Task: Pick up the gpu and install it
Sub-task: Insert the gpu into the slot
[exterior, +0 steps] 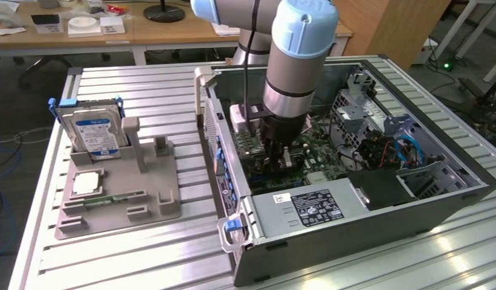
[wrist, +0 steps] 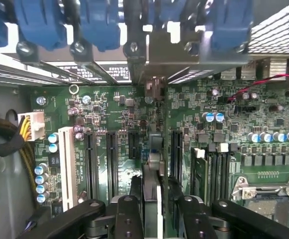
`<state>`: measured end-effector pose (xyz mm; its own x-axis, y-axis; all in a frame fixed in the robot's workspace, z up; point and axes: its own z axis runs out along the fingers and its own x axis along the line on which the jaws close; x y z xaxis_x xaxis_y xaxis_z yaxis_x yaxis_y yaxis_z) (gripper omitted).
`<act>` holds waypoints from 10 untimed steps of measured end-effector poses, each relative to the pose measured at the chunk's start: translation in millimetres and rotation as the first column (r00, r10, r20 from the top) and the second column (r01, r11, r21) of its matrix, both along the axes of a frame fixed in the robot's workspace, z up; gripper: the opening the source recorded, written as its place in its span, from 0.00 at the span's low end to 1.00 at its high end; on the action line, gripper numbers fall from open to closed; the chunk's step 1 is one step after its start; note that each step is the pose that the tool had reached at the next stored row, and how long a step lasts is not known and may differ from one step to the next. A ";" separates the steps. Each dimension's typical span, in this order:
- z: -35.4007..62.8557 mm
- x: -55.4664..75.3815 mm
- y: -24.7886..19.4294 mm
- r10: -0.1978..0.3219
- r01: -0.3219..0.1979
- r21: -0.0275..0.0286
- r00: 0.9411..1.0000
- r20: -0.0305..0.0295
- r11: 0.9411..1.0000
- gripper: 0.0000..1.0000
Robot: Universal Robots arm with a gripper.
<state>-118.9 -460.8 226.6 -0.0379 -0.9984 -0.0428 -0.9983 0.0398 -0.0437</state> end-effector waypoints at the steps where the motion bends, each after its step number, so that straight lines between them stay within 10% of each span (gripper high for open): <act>1: 2.5 0.0 0.0 0.000 0.000 0.000 1.000 0.000 1.000 0.35; 10: 25.2 0.1 0.1 0.002 -0.002 0.000 1.000 0.001 1.000 0.35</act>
